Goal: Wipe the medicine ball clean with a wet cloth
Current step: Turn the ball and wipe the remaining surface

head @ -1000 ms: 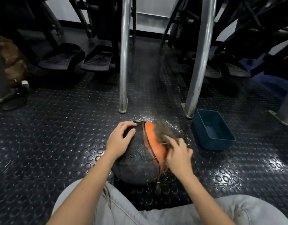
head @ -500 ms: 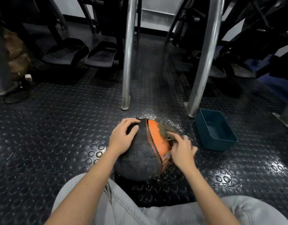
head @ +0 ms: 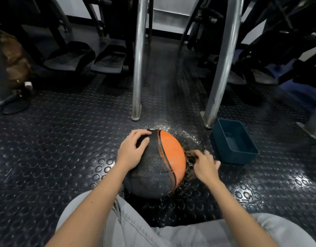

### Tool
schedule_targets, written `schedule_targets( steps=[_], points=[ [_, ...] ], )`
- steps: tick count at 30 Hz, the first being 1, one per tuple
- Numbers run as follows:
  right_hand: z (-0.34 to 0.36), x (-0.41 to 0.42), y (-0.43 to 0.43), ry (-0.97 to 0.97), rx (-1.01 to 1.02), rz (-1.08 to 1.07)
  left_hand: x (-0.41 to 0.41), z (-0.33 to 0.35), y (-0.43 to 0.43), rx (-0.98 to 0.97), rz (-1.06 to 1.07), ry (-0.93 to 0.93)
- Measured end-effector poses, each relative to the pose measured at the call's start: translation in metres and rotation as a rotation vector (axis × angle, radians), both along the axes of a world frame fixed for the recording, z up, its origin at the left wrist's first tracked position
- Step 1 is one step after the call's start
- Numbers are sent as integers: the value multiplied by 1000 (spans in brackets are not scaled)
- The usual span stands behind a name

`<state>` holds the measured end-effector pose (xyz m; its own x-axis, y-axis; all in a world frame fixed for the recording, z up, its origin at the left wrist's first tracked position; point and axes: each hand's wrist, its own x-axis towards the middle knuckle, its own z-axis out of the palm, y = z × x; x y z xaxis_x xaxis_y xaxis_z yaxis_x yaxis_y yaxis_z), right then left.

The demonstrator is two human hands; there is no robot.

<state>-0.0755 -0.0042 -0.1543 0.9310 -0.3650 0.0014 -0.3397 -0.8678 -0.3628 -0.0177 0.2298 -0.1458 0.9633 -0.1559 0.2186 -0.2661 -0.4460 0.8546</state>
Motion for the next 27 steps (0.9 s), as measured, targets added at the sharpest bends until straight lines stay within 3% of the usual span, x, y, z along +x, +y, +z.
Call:
schedule_targets(
  steps=[5,7,8,10,13,14,17,19,21,23,27],
  points=[
    [41,10,31,-430,139,132,2,-2,1,-35,14,-9],
    [35,5,50,-466,65,271,1,-2,1,-40,8,-9],
    [24,3,50,-416,52,298,1,-2,1,-45,5,-7],
    [0,-2,28,-203,101,162,-1,-1,0,-39,-7,-6],
    [-16,-10,-8,155,-4,-33,1,0,0,-23,-3,-1],
    [-12,-10,-10,118,5,-69,1,0,1,-23,-3,-5],
    [22,3,12,-251,151,-60,5,-2,2,-55,5,-34],
    [43,7,36,-481,182,76,5,-4,0,-51,-4,-35],
    [37,3,57,-569,66,274,4,-6,1,-55,-2,-54],
    [6,-8,52,-518,-87,330,3,-6,1,-68,-2,-51],
    [-14,-21,3,-94,-100,-18,4,-4,1,-53,2,-34]
  ],
)
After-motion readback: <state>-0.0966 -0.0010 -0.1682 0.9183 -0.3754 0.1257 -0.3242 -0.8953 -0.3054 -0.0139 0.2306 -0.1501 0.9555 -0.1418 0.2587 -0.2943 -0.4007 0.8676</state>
